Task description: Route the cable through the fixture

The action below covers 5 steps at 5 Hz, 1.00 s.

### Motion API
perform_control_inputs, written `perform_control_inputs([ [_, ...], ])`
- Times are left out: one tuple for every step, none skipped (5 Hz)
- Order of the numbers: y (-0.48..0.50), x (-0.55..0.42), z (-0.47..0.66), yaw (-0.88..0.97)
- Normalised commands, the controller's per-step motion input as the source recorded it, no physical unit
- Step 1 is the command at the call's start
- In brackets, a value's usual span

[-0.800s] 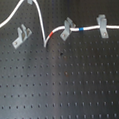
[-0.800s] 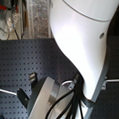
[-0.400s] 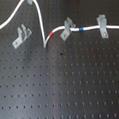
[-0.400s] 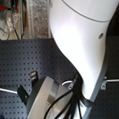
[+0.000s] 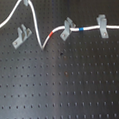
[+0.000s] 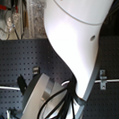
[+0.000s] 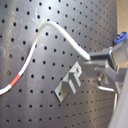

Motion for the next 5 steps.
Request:
perform_control_inputs([
  [0.120,-0.228,0.33,0.66],
  [0.192,-0.278,0.24,0.54],
  [0.098,-0.370,0.25,0.42],
  [-0.037,-0.371,0.29,0.29],
  [-0.108,-0.376,0.26,0.11],
])
